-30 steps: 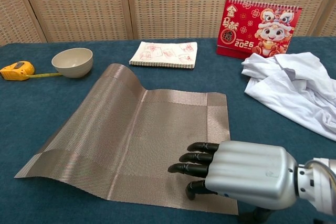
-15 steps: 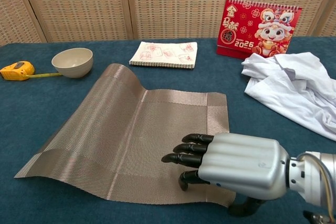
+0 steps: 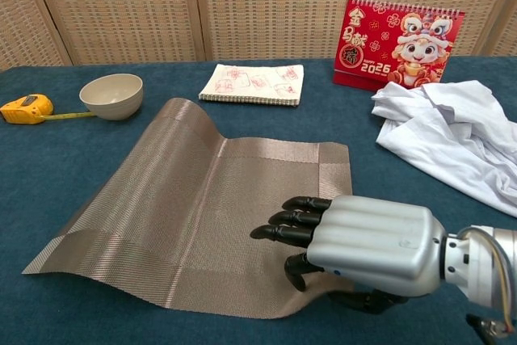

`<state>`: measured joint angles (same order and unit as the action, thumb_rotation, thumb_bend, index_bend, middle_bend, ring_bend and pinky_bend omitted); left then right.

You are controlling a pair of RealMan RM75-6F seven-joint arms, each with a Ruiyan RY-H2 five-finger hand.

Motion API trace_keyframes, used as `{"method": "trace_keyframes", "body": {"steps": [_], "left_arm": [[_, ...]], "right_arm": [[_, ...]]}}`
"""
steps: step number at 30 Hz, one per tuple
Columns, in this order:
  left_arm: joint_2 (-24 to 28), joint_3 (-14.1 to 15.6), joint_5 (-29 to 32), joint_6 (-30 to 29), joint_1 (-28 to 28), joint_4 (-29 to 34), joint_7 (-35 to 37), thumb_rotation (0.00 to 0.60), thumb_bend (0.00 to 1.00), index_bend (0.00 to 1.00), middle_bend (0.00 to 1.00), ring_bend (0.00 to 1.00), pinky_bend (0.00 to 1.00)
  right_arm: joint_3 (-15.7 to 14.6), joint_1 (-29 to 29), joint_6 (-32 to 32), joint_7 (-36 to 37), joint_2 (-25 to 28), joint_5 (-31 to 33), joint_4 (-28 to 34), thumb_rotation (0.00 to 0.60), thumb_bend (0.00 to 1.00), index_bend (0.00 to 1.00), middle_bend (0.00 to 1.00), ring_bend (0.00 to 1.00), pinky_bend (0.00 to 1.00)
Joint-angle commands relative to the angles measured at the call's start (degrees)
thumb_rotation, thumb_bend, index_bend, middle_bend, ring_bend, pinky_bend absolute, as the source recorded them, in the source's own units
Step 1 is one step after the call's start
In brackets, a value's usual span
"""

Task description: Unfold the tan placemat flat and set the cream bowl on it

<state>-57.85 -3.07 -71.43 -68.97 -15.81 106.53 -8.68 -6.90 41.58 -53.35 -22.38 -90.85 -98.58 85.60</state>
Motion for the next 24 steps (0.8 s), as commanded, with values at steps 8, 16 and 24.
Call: {"method": "trace_keyframes", "body": {"steps": [8, 16, 24], "left_arm": [[0.02, 0.02, 0.06, 0.16, -0.07, -0.07, 0.12, 0.600, 0.00, 0.00, 0.00, 0.00, 0.00], [-0.10, 0.18, -0.05, 0.08, -0.02, -0.01, -0.19, 0.600, 0.00, 0.00, 0.00, 0.00, 0.00], [-0.36, 0.29, 0.07, 0.06, -0.08, 0.14, -0.94, 0.600, 0.00, 0.00, 0.00, 0.00, 0.00]], "right_arm": [[-0.87, -0.20, -1.88, 2.31, -0.16, -2.73, -2.09, 0.600, 0.69, 0.70, 0.00, 0.00, 0.00], [-2.93, -0.57, -4.42, 4.52, 2.89, -5.99, -3.19, 0.600, 0.69, 0.70, 0.00, 0.00, 0.00], [-5.85, -0.89, -6.73, 7.02, 7.89, -9.45, -3.44, 0.600, 0.69, 0.70, 0.00, 0.00, 0.00]]}}
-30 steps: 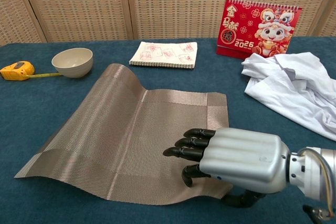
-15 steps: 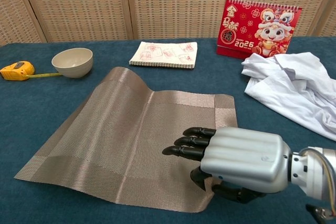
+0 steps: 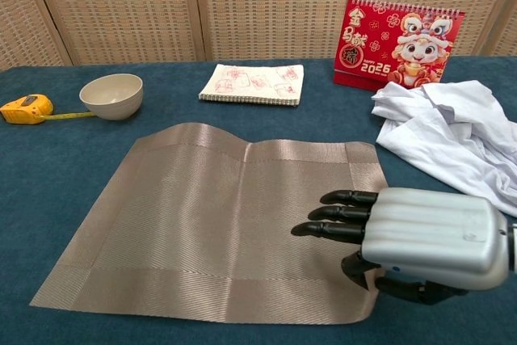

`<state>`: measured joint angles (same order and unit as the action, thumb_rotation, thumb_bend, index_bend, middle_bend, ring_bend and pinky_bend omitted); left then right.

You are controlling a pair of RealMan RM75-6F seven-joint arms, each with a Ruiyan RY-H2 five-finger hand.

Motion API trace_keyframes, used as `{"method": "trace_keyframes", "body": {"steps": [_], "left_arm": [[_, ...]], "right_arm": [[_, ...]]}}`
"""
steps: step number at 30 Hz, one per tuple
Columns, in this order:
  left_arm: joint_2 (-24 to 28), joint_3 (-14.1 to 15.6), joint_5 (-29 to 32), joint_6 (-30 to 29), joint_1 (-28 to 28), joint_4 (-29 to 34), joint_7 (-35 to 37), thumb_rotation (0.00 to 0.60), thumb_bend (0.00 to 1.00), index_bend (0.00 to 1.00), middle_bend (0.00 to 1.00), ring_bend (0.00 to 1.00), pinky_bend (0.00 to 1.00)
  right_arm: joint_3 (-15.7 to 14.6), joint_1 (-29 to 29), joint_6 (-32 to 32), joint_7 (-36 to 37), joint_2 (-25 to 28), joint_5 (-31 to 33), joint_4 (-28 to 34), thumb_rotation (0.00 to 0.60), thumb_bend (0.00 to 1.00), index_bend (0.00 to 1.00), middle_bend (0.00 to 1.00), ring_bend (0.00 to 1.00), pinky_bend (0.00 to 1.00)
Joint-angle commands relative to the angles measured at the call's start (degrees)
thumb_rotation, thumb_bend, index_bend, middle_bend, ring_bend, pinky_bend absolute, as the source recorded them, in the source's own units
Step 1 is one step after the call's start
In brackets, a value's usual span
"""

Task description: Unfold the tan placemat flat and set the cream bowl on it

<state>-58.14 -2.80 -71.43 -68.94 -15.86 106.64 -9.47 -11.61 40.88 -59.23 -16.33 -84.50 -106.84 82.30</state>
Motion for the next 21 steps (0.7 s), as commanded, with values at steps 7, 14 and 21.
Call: {"method": "trace_keyframes", "body": {"steps": [7, 14, 21], "left_arm": [[-0.41, 0.07, 0.37, -0.07, -0.10, 0.28, -1.07, 0.600, 0.00, 0.00, 0.00, 0.00, 0.00], [-0.79, 0.19, 0.60, -0.38, -0.08, 0.72, -2.26, 0.600, 0.00, 0.00, 0.00, 0.00, 0.00], [-1.07, 0.23, 1.09, -0.38, -0.11, 0.67, -2.89, 0.600, 0.00, 0.00, 0.00, 0.00, 0.00]], "right_arm": [[-3.61, -0.79, -2.72, 3.50, 3.84, -4.13, -1.32, 0.600, 0.69, 0.70, 0.00, 0.00, 0.00], [-4.98, -0.38, -4.67, 4.27, 4.35, -8.60, -3.18, 0.600, 0.66, 0.70, 0.00, 0.00, 0.00], [-4.53, -0.17, -4.58, 4.04, 5.37, -8.92, -5.37, 0.600, 0.64, 0.69, 0.00, 0.00, 0.00]]}}
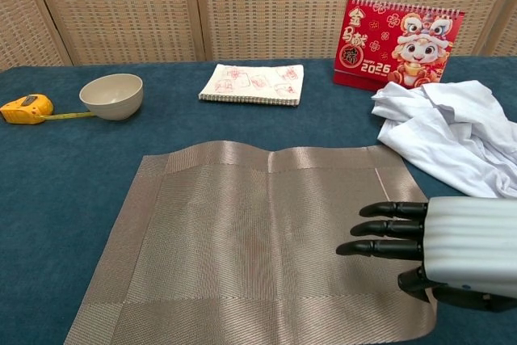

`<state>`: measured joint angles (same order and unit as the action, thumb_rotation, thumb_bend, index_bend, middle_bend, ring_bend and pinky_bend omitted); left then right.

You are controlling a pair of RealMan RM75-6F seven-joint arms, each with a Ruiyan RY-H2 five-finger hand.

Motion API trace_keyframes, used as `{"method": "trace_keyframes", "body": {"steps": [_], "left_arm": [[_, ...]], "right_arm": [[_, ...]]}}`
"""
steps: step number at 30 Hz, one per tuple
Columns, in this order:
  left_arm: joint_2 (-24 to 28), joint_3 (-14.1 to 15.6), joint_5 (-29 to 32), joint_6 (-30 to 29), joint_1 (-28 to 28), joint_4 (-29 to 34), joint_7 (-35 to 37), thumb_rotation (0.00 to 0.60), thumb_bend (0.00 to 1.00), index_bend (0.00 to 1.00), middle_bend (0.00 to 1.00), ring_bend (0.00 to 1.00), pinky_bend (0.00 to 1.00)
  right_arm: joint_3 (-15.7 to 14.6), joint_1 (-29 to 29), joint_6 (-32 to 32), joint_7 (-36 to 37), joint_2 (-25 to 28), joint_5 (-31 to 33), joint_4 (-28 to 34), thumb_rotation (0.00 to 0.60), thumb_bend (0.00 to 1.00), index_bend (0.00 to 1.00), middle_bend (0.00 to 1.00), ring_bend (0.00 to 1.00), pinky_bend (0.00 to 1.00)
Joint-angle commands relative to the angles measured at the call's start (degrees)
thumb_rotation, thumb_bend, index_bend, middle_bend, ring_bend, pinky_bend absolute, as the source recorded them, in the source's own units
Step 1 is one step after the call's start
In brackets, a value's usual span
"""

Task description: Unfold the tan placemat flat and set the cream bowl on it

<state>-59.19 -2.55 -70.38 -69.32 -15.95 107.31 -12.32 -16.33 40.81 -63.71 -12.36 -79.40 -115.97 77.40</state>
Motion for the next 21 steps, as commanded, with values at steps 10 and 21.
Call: {"method": "trace_keyframes", "body": {"steps": [10, 21], "left_arm": [[-0.21, 0.03, 0.26, 0.11, -0.15, 0.03, -0.55, 0.600, 0.00, 0.00, 0.00, 0.00, 0.00], [-0.14, 0.12, 0.54, 0.02, -0.10, 0.29, -0.82, 0.600, 0.00, 0.00, 0.00, 0.00, 0.00]], "right_arm": [[0.35, -1.27, -1.16, 0.66, 0.99, 0.53, -0.89, 0.600, 0.64, 0.69, 0.00, 0.00, 0.00], [0.50, -1.78, -0.34, -0.37, -0.02, 0.14, -0.64, 0.600, 0.64, 0.69, 0.00, 0.00, 0.00]]}}
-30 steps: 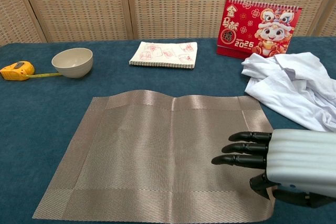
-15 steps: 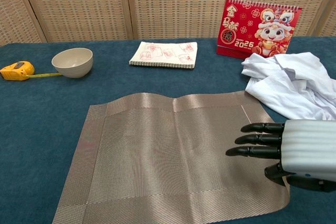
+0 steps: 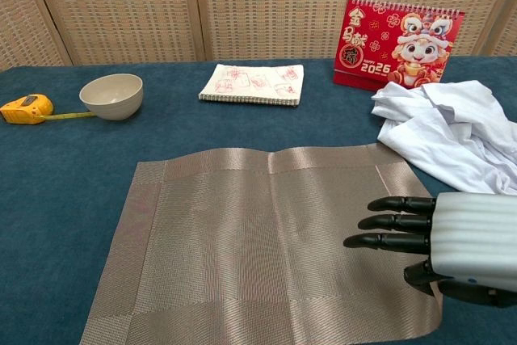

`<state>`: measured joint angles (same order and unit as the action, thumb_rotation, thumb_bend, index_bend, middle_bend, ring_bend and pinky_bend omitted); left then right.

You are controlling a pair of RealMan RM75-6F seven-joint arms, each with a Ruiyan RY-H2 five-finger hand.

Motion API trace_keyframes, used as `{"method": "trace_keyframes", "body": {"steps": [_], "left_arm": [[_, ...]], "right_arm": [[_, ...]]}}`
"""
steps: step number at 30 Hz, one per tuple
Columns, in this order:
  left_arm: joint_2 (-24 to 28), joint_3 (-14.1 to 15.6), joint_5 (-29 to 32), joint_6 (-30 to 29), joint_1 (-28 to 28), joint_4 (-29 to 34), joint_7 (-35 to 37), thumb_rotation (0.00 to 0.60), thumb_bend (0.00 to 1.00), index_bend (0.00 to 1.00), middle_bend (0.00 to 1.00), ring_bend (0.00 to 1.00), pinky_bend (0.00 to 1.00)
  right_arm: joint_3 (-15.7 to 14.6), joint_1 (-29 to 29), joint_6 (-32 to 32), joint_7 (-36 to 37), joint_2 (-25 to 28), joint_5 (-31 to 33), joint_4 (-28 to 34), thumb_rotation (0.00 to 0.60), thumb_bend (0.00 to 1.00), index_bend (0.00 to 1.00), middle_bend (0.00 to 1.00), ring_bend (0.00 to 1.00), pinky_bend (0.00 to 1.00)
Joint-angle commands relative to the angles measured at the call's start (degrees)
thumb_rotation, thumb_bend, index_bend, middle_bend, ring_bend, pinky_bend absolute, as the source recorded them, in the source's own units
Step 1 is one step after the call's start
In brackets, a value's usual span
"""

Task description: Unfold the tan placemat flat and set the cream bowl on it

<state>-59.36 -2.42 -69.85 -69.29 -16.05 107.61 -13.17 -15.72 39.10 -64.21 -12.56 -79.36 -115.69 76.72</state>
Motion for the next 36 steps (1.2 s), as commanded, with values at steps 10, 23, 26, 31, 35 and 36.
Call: {"method": "trace_keyframes", "body": {"steps": [10, 23, 26, 31, 35, 36], "left_arm": [[0.13, 0.00, -0.01, 0.09, -0.01, -0.13, 0.35, 0.600, 0.00, 0.00, 0.00, 0.00, 0.00], [-2.31, -2.91, -1.87, 1.29, -2.64, -5.58, 4.66, 0.600, 0.00, 0.00, 0.00, 0.00, 0.00], [-3.64, -4.29, -2.96, 1.92, -4.22, -7.88, 6.38, 0.600, 0.00, 0.00, 0.00, 0.00, 0.00], [-6.37, -7.54, -2.34, 5.43, -8.90, -11.78, 7.07, 0.600, 0.00, 0.00, 0.00, 0.00, 0.00], [-9.35, -9.86, -0.19, 10.07, -13.75, -15.34, 5.84, 0.600, 0.00, 0.00, 0.00, 0.00, 0.00], [-10.27, -10.51, 0.70, 11.68, -15.30, -16.57, 5.45, 0.600, 0.00, 0.00, 0.00, 0.00, 0.00]], "right_arm": [[1.52, -2.03, -0.78, -3.11, 1.18, 2.07, 2.67, 0.600, 0.00, 0.00, 0.00, 0.00, 0.00], [7.23, -12.83, -15.33, 0.08, 12.16, 14.66, 12.04, 0.600, 0.00, 0.00, 0.00, 0.00, 0.00], [8.60, -15.13, -18.04, 4.78, 11.55, 17.37, 9.53, 0.600, 0.00, 0.00, 0.00, 0.00, 0.00], [10.84, -19.45, -22.66, 10.45, 9.08, 21.46, 6.13, 0.600, 0.00, 0.00, 0.00, 0.00, 0.00], [11.79, -22.13, -24.59, 11.21, 6.85, 23.17, 5.39, 0.600, 0.00, 0.00, 0.00, 0.00, 0.00], [12.00, -22.95, -25.25, 11.20, 6.33, 23.52, 5.49, 0.600, 0.00, 0.00, 0.00, 0.00, 0.00]]}}
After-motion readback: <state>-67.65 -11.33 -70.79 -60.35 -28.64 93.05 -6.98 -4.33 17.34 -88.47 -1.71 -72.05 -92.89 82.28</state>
